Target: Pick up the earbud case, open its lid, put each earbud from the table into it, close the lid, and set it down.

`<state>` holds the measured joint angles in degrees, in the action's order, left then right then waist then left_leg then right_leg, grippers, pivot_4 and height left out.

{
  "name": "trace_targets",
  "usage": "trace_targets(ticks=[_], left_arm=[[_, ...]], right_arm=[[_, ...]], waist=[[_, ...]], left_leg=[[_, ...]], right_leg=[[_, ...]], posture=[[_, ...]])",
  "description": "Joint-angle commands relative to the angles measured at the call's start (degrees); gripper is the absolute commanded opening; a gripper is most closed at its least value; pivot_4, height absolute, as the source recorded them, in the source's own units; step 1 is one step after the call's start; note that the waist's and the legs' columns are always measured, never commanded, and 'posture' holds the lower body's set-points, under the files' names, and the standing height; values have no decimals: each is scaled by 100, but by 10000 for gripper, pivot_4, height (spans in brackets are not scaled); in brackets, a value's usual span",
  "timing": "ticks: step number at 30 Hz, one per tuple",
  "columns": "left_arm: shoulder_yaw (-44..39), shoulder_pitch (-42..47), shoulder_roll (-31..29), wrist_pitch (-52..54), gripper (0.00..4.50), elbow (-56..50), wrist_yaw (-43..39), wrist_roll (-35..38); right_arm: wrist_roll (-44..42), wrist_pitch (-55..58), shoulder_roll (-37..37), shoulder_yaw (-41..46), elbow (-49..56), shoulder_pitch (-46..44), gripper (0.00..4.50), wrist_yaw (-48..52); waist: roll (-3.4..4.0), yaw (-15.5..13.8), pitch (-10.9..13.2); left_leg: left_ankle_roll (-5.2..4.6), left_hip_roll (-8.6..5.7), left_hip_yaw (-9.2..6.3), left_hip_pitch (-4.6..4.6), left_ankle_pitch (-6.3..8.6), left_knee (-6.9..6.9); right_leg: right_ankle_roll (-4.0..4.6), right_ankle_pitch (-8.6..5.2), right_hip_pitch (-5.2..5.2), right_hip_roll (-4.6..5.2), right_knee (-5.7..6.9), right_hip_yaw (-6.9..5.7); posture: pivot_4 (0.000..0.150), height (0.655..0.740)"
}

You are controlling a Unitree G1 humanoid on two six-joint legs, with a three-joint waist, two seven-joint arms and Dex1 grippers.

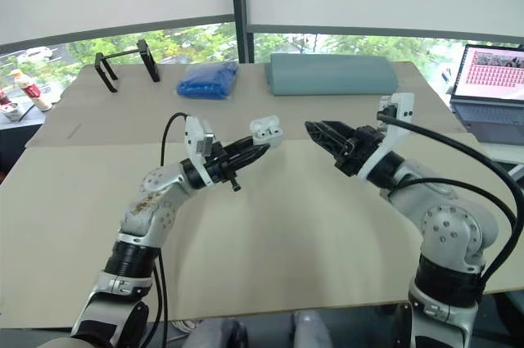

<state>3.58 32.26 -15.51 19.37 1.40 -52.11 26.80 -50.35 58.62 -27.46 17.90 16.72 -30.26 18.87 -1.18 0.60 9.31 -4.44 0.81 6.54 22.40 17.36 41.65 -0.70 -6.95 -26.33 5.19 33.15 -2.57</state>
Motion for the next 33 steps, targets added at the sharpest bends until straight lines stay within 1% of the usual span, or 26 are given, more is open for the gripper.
trace_targets(ticks=[1,2,4,8,9,11,13,17,20,22,25,27,28,29,30,31,33], left_arm=[[198,85,-256,502,5573,-561,-462,337],[226,91,-319,597,5573,-620,-537,382],[291,116,-446,732,5573,-688,-669,424],[363,88,-559,817,5573,-743,-699,334],[390,69,-580,838,5573,-752,-693,301],[422,0,-596,874,5573,-805,-645,276],[430,-64,-592,887,5573,-861,-577,271],[450,-103,-566,805,5573,-825,-443,165],[448,-113,-568,801,5573,-821,-429,157],[421,-133,-553,900,5573,-849,-386,210],[475,-245,-639,1327,5573,-886,-292,290],[369,-339,-566,1725,5573,-708,-73,421],[315,-361,-508,1935,5573,-593,89,464],[269,-373,-457,2077,5573,-533,191,505],[206,-368,-377,2284,5573,-513,313,599],[136,-326,-243,2539,5573,-462,542,672],[-25,-199,87,3125,5573,-247,1035,843]], right_arm=[[735,-223,-306,-865,-583,-268,9524,350],[774,-236,-325,-986,-723,-365,6304,491],[592,-72,-174,-950,-1046,-706,172,621],[177,361,-9,-771,-1282,-1038,172,757],[-42,544,21,-698,-1273,-1102,172,843],[-796,1145,36,-526,-1076,-1193,172,1089],[-1260,1581,-86,-555,-764,-1150,172,1264],[-1398,1840,-269,-738,-301,-876,172,1279],[-1520,1882,-273,-698,-124,-771,172,1210],[-1405,1688,-308,-695,63,-687,172,1150],[-1380,1254,-151,-246,224,-731,172,683],[-1466,975,-8,38,394,-780,5957,332],[-1372,787,12,108,554,-758,8537,208],[-1215,628,-21,100,704,-709,12097,142],[-934,439,-185,-26,911,-559,14996,221],[-449,94,-503,-295,1178,-256,18836,480],[590,-802,-1188,-867,1585,566,25883,1130]], waist=[[0,20,0],[0,33,0],[2,43,1],[2,13,2],[2,6,2],[2,-23,2],[3,-28,2],[2,-36,2],[2,-37,2],[2,-37,2],[2,-36,2],[2,-36,2],[2,-35,2],[2,-36,2],[2,-44,2],[1,-51,2],[0,-145,1]], left_leg=[[0,-1,1,0,0,-5],[1,-1,1,-2,-1,-7],[4,-3,4,-2,-3,-15],[13,-4,4,1,-9,-20],[13,-3,3,0,-9,-20],[13,-3,2,3,-8,-21],[14,-4,1,7,-9,-25],[16,-7,2,12,-9,-26],[16,-10,2,13,-8,-27],[16,-10,2,13,-8,-26],[17,-10,2,12,-9,-26],[16,-9,2,10,-8,-26],[16,-9,2,5,-8,-29],[16,-9,2,4,-8,-29],[16,-9,2,4,-8,-30],[15,-9,-1,4,-8,-29],[15,-10,-6,4,-8,-31]], right_leg=[[6,-5,-1,0,0,2],[1,-7,-1,-2,0,5],[-6,-4,-4,-3,0,12],[-8,-4,-5,-3,-1,11],[-8,-4,-3,-2,-1,10],[-8,-4,-2,0,-2,7],[-9,-3,-2,2,0,6],[-17,-7,-3,7,-4,3],[-20,-9,-3,9,-5,3],[-20,-9,-3,10,-5,3],[-20,-9,-3,8,-4,4],[-21,-10,-3,7,-4,4],[-22,-11,-3,8,-3,6],[-23,-11,-3,7,-3,7],[-24,-12,-4,6,-3,6],[-26,-13,-4,6,-3,5],[-46,-27,-2,7,-4,-1]], posture=[[1500,7400],[1500,7400],[1500,7400],[1500,7400],[1500,7400],[1500,7400],[1500,7400],[1500,7400],[1500,7400],[1500,7400],[1500,7400],[1500,7400],[1500,7400],[1500,7400],[1500,7400],[1500,7400],[1500,7400]])
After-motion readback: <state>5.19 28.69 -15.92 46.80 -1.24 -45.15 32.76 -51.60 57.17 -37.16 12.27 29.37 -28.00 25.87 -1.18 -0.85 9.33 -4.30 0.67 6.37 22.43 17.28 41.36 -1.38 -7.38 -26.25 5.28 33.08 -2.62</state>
